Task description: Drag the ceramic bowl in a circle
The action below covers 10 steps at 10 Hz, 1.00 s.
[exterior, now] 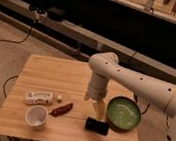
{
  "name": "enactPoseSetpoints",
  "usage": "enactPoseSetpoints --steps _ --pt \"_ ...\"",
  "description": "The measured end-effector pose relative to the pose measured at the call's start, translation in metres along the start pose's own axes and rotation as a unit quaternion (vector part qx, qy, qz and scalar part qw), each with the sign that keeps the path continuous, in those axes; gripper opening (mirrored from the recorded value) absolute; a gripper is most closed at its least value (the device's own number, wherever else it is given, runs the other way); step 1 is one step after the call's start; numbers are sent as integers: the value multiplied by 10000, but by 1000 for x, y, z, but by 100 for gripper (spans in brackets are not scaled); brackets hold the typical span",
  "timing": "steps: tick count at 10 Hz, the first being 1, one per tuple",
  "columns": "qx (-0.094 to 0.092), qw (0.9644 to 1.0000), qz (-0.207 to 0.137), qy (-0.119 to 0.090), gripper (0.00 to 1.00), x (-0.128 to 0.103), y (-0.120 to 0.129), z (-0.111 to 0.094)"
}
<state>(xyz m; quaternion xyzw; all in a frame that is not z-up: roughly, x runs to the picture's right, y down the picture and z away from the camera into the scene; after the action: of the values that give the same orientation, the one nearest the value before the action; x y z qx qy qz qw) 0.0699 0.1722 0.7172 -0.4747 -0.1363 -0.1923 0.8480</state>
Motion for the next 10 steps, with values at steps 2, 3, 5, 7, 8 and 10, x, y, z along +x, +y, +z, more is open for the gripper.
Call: enactPoseSetpoints --steps 2,3,5,7,8,10 --pt "218 9994 -222 151 80 18 -1 3" --pt "376 9979 -460 253 80 29 0 4" --pt "671 9921 -982 397 80 47 3 2" --pt "829 9869 -1294 492 80 56 5 0" --pt "834 9866 -1313 498 80 56 4 0" --pt "889 9819 -1581 554 80 54 2 1"
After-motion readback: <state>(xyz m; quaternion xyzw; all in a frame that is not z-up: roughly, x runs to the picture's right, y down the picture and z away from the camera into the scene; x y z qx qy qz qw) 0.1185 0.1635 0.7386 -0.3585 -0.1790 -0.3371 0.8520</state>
